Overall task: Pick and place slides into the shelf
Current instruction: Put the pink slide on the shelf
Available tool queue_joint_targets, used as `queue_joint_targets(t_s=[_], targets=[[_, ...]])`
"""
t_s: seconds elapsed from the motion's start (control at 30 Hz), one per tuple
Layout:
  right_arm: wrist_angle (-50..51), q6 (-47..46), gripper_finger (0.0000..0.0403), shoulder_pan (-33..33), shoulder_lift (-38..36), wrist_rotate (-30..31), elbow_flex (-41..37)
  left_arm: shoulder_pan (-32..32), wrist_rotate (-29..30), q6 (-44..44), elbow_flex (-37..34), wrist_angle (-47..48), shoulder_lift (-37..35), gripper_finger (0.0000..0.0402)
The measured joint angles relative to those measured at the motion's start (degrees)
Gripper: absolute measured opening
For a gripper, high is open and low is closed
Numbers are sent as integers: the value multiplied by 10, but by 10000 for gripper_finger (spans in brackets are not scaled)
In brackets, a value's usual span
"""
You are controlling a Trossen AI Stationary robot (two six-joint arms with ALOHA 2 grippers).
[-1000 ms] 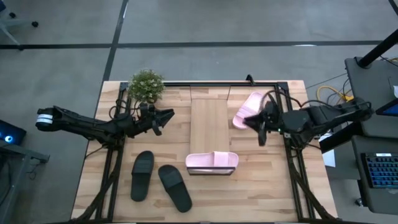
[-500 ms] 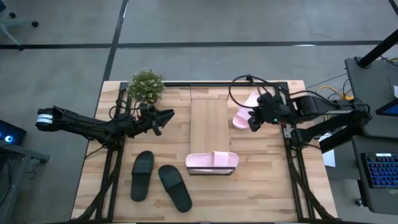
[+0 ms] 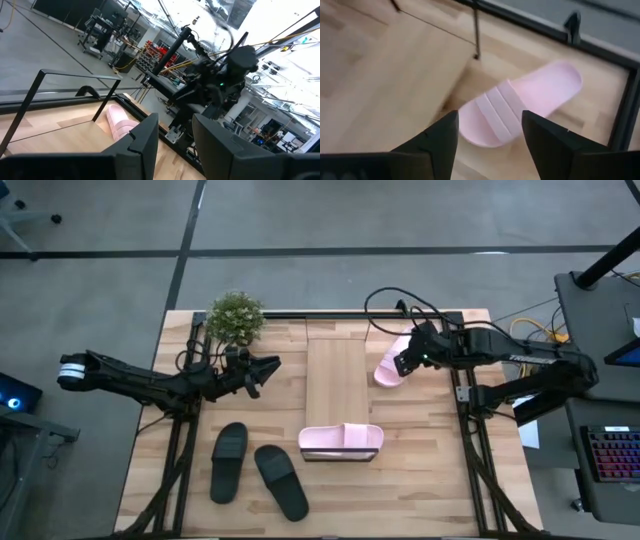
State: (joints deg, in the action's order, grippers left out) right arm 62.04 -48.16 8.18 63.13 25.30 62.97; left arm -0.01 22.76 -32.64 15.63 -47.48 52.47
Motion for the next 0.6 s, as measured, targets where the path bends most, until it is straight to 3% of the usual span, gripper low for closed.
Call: queue_joint_targets(t_s=[0.13,0.33,0.6], targets=[[-18,-17,204,34,9,-61,-39,0,0,0,0,0,0,107],[-43,55,203,68,54,-171,-65,0,0,0,-1,1,0,107],[-39,123,203,68,126,-139,-29,0,0,0,-1,5,0,107]])
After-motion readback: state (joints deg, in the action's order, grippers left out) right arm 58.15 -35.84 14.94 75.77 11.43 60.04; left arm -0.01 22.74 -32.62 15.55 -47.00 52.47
